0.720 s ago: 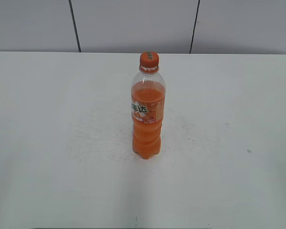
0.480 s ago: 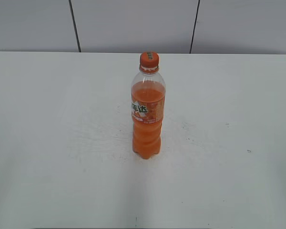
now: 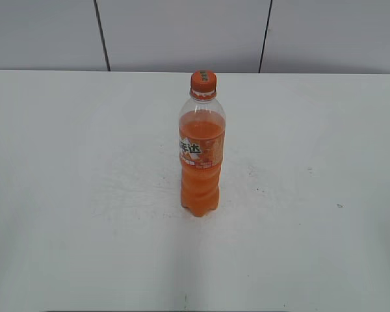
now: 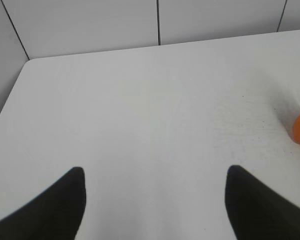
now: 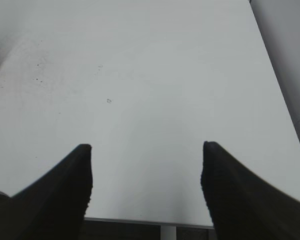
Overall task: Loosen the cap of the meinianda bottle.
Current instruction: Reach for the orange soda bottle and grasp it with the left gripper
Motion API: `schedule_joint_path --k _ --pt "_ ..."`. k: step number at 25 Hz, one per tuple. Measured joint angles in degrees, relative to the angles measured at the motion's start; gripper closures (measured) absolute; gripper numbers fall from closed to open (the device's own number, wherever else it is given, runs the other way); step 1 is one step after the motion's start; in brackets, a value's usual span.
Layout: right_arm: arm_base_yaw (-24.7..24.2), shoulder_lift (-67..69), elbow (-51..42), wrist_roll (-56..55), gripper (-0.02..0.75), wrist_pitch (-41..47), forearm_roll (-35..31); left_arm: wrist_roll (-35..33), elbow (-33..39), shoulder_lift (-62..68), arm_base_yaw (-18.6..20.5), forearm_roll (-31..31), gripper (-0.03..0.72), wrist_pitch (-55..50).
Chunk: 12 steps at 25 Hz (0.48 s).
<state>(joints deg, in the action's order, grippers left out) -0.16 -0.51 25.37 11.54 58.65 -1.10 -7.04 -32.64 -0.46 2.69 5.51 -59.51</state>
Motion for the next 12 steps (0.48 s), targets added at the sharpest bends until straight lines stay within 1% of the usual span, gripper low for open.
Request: schedule_joint_path --k 12 --pt "0.00 0.00 0.00 0.00 0.224 0.00 0.00 0.00 0.00 0.00 0.00 0.00 0.165 0.00"
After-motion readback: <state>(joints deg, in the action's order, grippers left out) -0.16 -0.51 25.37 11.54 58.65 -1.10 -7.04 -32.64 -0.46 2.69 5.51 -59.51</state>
